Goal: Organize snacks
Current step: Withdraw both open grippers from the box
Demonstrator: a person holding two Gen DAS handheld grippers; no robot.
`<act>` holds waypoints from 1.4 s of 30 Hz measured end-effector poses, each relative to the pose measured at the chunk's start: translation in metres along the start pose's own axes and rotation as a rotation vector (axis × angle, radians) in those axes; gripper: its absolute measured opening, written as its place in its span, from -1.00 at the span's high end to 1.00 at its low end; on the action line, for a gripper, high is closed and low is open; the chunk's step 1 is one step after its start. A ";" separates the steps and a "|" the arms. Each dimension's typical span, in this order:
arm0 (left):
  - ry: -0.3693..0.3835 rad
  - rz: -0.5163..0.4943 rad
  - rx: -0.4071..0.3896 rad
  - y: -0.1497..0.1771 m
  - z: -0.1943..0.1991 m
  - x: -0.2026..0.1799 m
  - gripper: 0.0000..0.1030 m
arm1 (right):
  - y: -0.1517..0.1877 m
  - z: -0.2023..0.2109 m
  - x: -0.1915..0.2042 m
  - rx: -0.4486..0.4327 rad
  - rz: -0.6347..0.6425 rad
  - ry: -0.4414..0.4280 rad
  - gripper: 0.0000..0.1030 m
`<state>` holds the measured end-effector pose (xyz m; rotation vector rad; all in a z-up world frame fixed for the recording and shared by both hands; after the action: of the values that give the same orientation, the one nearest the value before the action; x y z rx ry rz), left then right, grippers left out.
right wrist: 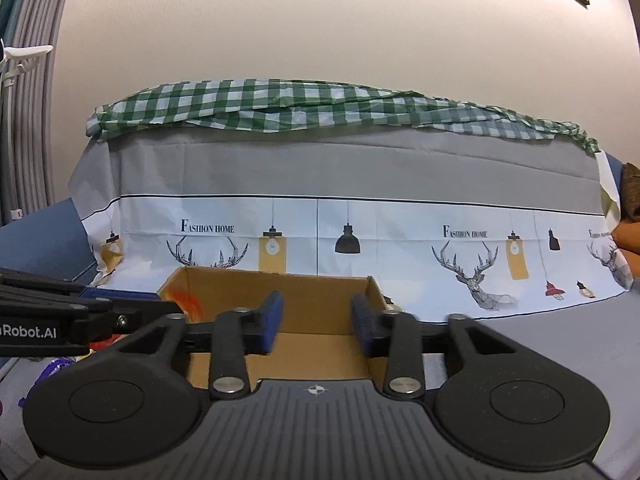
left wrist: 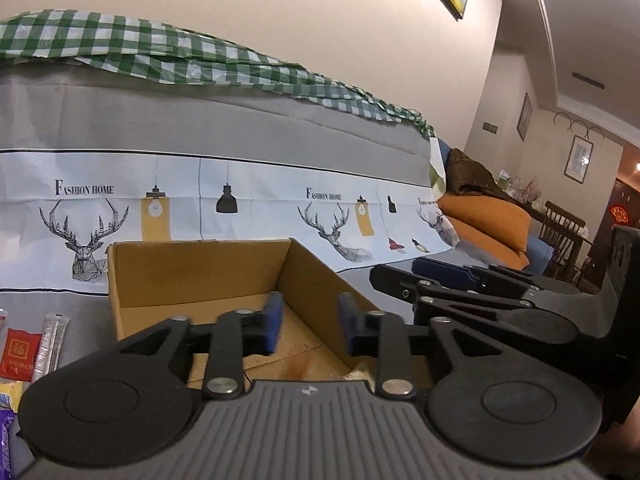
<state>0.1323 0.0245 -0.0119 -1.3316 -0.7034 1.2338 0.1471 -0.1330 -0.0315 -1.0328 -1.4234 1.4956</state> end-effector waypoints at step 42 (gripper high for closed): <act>-0.330 0.057 0.170 0.011 0.080 0.165 0.65 | -0.005 0.005 0.076 -0.030 -0.052 -0.108 0.19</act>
<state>0.1005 0.2014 -0.0498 -1.0254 -0.7744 1.5443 0.1165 -0.0628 -0.0290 -0.9382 -1.5409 1.5154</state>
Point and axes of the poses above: each gripper's, at about its wrist camera, not at the fingertips, and z roughly against the way its jaws point, x to its left, y to its underside, the point moved 8 cm from there along -z, roughly the way its jaws point, and after that the axes turned 11 degrees about -x, right-handed, at the moved point
